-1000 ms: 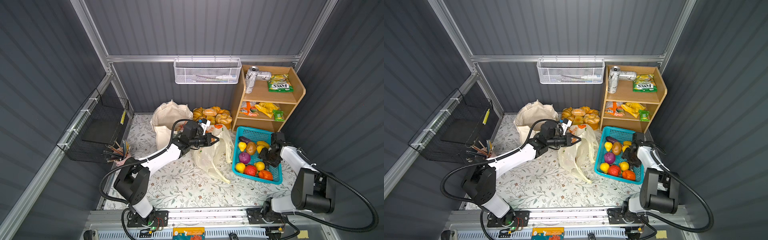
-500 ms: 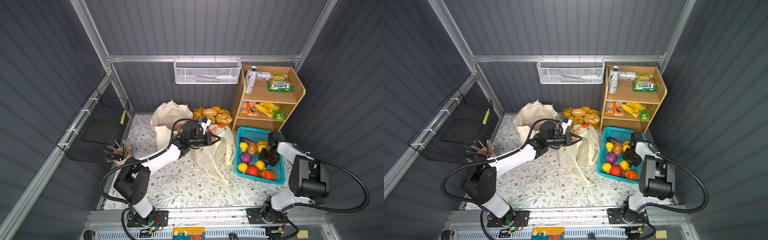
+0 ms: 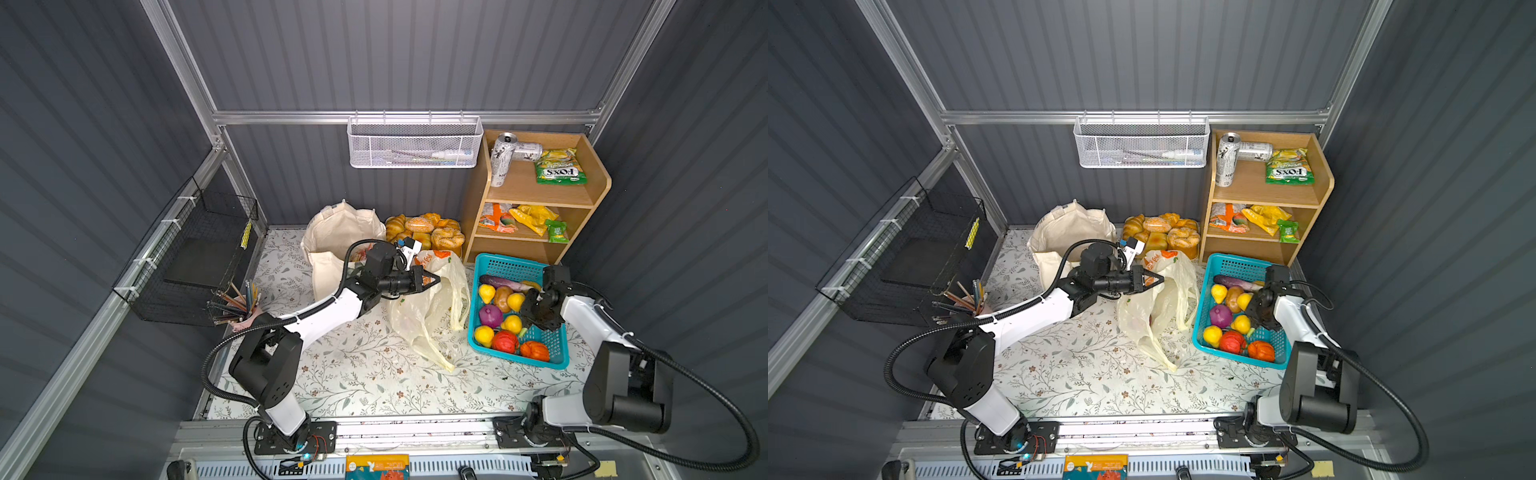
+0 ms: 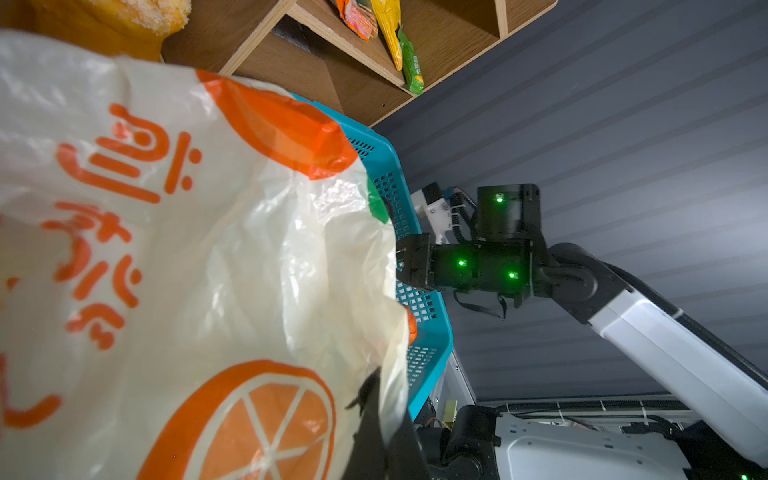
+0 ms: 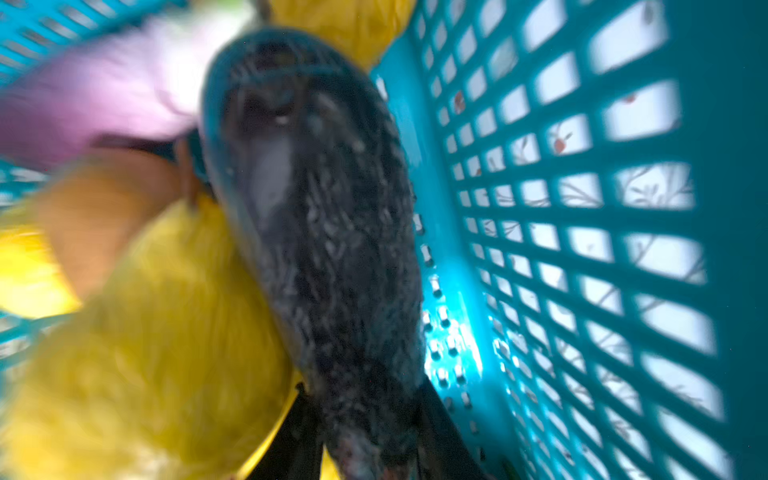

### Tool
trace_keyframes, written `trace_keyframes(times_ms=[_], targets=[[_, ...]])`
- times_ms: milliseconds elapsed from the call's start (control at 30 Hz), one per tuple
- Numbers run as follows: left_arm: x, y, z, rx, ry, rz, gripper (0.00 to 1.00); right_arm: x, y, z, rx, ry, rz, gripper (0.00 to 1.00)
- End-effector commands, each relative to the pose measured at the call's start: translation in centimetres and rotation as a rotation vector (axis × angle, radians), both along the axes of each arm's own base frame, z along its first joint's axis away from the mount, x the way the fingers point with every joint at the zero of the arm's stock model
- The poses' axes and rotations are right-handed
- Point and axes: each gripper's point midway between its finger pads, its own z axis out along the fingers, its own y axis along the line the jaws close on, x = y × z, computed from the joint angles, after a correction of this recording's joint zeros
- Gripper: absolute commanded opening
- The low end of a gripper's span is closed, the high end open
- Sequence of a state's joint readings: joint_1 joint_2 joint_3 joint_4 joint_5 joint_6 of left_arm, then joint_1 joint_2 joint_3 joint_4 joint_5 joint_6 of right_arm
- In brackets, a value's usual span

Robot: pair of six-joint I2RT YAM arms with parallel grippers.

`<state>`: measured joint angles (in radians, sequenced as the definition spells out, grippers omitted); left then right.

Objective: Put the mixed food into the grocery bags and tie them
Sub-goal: 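Grasp the dark eggplant with the right gripper and lift it, then carry the eggplant with the right gripper into the held plastic bag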

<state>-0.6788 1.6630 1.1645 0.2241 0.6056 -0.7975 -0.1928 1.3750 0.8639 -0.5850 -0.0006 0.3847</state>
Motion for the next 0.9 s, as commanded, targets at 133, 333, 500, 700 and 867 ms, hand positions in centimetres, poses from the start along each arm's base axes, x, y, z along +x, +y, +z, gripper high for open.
trace_keyframes(times_ms=[133,333,500,700,867], targets=[[0.9,0.3,-0.8,0.051,-0.001,0.018,0.0,-1.5,1.1,3.1,0.018,-0.096,0.019,0.23],[1.2,0.3,-1.0,0.066,0.005,0.026,0.0,-1.3,3.8,7.9,0.118,-0.272,0.104,0.22],[1.3,0.4,-1.1,0.093,-0.001,0.03,0.0,-1.8,9.6,11.2,0.289,-0.362,0.316,0.22],[1.2,0.5,-1.2,0.111,0.001,0.029,0.0,-4.9,18.7,13.6,0.47,-0.391,0.685,0.24],[1.3,0.6,-1.3,0.127,-0.001,0.031,0.0,-7.0,23.2,12.8,0.577,-0.339,0.839,0.24]])
